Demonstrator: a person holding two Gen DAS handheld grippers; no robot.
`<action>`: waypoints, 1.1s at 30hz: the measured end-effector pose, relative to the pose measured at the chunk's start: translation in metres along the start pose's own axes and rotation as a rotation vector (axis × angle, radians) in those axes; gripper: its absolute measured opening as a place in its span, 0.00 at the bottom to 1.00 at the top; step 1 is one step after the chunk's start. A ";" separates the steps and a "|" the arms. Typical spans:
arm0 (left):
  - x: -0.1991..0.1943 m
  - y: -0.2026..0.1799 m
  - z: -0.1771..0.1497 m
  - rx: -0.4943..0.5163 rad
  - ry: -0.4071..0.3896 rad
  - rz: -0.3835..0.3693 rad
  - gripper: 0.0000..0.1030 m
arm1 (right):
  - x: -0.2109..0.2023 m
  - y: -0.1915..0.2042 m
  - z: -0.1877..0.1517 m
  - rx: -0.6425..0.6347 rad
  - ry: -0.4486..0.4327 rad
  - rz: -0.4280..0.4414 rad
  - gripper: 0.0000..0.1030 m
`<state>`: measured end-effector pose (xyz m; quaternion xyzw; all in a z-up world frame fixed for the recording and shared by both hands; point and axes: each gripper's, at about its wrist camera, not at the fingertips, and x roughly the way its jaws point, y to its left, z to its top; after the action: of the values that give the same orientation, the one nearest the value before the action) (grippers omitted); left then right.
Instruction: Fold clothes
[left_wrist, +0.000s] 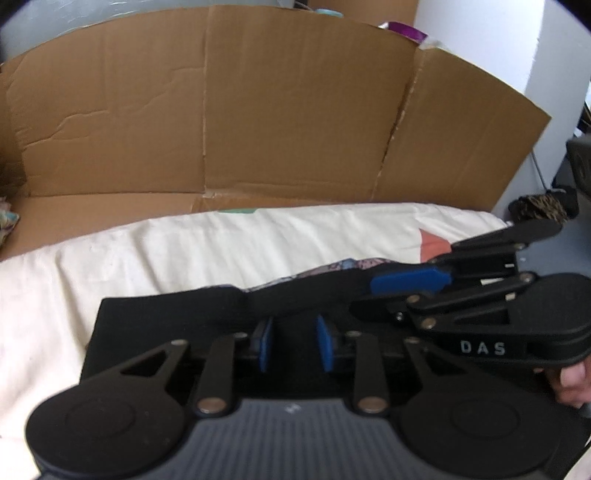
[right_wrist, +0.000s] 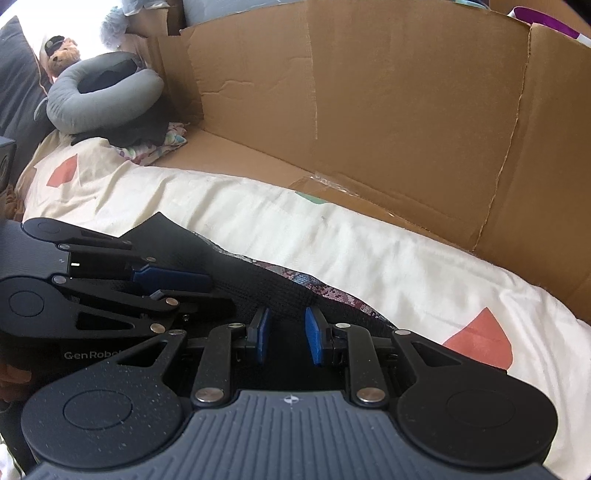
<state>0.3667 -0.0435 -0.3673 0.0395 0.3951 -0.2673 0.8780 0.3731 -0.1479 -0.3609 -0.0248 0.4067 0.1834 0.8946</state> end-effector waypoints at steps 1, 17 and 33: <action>-0.002 -0.001 0.002 -0.006 0.004 0.005 0.29 | 0.000 -0.001 0.000 0.004 0.001 0.005 0.27; -0.062 -0.025 -0.013 0.032 -0.043 -0.046 0.24 | -0.073 0.023 -0.010 -0.070 -0.054 0.033 0.28; -0.036 -0.015 -0.023 0.058 0.003 -0.036 0.16 | -0.046 0.022 -0.035 -0.090 0.017 0.020 0.12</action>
<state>0.3239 -0.0337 -0.3555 0.0584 0.3892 -0.2943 0.8709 0.3125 -0.1481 -0.3475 -0.0627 0.4059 0.2103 0.8872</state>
